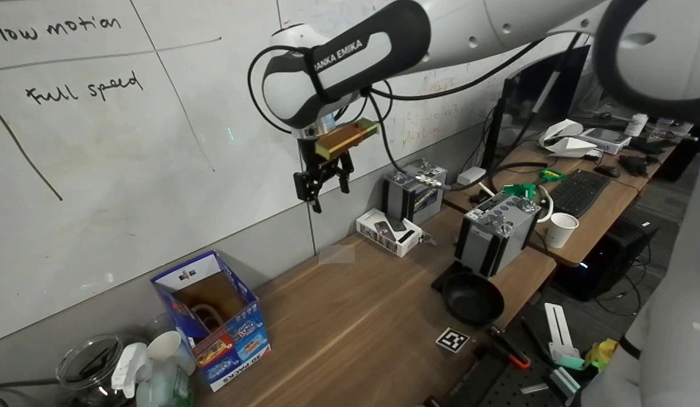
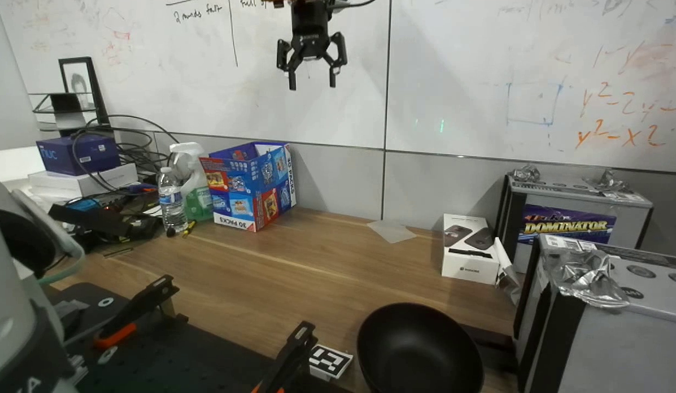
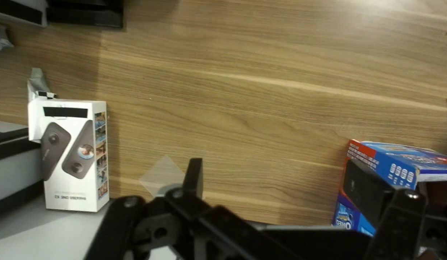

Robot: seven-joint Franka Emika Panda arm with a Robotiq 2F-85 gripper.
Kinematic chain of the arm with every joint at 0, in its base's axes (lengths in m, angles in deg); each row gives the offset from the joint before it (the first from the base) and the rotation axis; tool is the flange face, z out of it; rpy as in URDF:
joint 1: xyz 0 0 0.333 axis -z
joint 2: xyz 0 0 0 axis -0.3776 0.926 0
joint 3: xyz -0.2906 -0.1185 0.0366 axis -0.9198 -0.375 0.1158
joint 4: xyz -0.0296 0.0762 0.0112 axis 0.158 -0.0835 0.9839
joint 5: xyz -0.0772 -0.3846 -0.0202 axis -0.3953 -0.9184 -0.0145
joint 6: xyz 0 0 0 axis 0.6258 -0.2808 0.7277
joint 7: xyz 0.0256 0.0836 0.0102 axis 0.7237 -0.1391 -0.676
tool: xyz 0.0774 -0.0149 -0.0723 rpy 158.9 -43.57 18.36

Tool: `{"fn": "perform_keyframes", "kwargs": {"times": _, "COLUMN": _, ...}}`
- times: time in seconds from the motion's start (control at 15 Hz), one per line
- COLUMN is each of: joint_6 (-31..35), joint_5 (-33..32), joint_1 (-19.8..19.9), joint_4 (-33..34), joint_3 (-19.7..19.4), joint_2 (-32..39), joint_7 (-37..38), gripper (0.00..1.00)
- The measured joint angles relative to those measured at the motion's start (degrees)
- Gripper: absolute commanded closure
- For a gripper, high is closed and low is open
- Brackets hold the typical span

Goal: Put the white objects into the blue box

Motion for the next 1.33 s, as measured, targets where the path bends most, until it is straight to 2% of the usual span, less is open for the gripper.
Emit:
{"fn": "perform_keyframes", "kwargs": {"times": 0.47, "joint_6": 10.02, "joint_5": -0.23, "joint_1": 5.18, "joint_4": -21.13, "joint_3": -1.99, "joint_2": -20.49, "joint_7": -1.68, "gripper": 0.00}}
{"fn": "perform_keyframes", "kwargs": {"times": 0.67, "joint_6": 11.31, "joint_5": -0.21, "joint_1": 6.54, "joint_4": -29.99, "joint_3": -3.09, "joint_2": -29.97, "joint_7": -1.69, "gripper": 0.00}}
{"fn": "perform_keyframes", "kwargs": {"times": 0.8, "joint_6": 7.47, "joint_5": 0.33, "joint_1": 6.77, "joint_4": -35.00, "joint_3": -4.35, "joint_2": -36.35, "joint_7": -3.30, "gripper": 0.00}}
{"fn": "perform_keyframes", "kwargs": {"times": 1.13, "joint_6": -8.77, "joint_5": 0.95, "joint_1": 7.19, "joint_4": -44.44, "joint_3": -7.43, "joint_2": -51.91, "joint_7": -8.00, "gripper": 0.00}}
{"fn": "perform_keyframes", "kwargs": {"times": 1.33, "joint_6": -13.86, "joint_5": 0.91, "joint_1": 7.78, "joint_4": -49.01, "joint_3": -8.40, "joint_2": -60.70, "joint_7": -8.96, "gripper": 0.00}}
